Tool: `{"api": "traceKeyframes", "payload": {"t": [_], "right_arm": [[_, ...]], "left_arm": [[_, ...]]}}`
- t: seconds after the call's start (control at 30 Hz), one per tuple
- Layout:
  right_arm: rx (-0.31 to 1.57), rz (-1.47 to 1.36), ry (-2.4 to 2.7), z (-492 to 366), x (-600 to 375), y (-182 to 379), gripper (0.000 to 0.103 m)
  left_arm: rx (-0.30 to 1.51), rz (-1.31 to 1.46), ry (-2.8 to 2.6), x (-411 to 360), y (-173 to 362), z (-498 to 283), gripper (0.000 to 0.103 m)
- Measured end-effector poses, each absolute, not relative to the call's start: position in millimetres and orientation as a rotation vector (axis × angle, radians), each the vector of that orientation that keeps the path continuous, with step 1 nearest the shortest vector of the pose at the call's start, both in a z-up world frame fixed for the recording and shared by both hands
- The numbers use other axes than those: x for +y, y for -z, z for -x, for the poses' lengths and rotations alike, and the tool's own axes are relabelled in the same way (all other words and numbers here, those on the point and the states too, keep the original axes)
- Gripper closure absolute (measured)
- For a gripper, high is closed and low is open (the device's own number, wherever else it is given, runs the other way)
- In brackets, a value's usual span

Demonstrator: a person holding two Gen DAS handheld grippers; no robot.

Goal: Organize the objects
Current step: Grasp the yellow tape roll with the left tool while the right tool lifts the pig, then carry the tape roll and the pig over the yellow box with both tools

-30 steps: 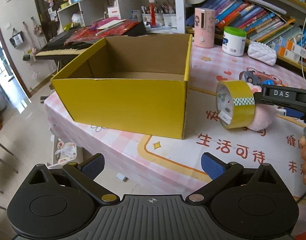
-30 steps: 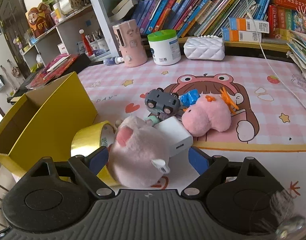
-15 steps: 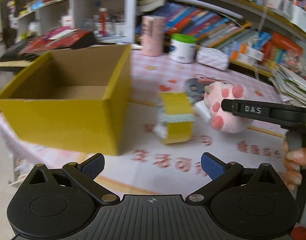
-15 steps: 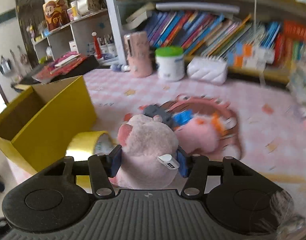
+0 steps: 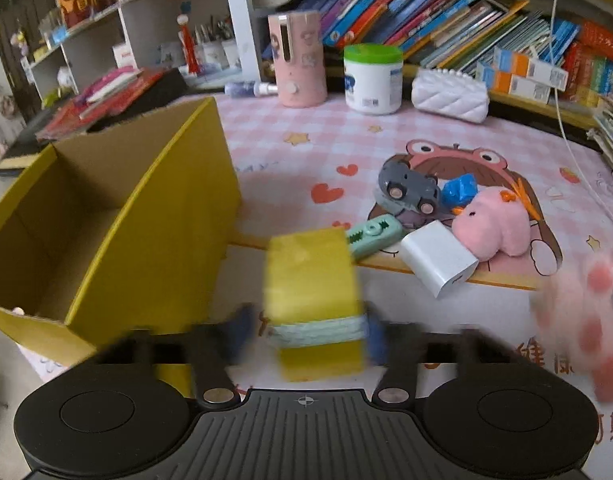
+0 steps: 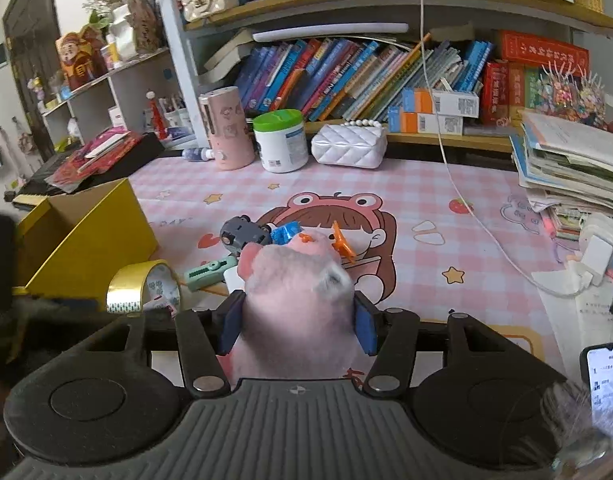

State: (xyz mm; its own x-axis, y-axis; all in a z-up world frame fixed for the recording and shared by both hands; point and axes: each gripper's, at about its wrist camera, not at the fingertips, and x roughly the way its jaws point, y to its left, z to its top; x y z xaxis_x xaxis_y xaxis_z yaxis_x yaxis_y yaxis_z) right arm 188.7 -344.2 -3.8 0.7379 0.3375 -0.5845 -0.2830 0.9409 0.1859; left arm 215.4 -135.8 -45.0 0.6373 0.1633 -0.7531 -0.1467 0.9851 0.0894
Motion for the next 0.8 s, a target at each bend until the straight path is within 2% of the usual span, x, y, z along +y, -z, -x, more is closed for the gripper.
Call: {"api": "traceKeyframes", "payload": {"t": [0.03,0.1,0.17,0.27,0.43,0.47,0.57,0.7,0.8], "right_arm": [[0.658,-0.089,-0.343,-188,-346,4,0.05],[0.66,-0.114,-0.344,-189,-351,4,0.058],[0.662,-0.15,-0.342,-192,-357,5,0.06],[0.683,-0.174,-0.327,-197,-361,10,0.072],[0.794,-0.141,-0.286,-207,-357,29,0.07],[0.796,-0.145,-0.29,-207,-358,30,0.067],[0.763,-0.135,-0.288,-203,-358,25,0.033],[0.715,-0.097,-0.313,-195,-358,17,0.023],[0.747,-0.067,-0.342,-193,-354,16,0.02]], "left_arm": [[0.858,-0.005,-0.183,-135,43,-216,0.064],[0.845,0.049,-0.176,-131,38,-214,0.064],[0.832,0.16,-0.132,-124,31,-212,0.064],[0.812,0.314,-0.049,-116,25,-211,0.064],[0.826,0.557,0.054,-103,31,-213,0.064],[0.833,0.6,0.058,-101,34,-213,0.064],[0.845,0.768,0.093,-91,45,-213,0.064],[0.804,0.996,0.184,-82,50,-210,0.064],[0.792,0.946,0.185,-87,43,-210,0.064]]}}
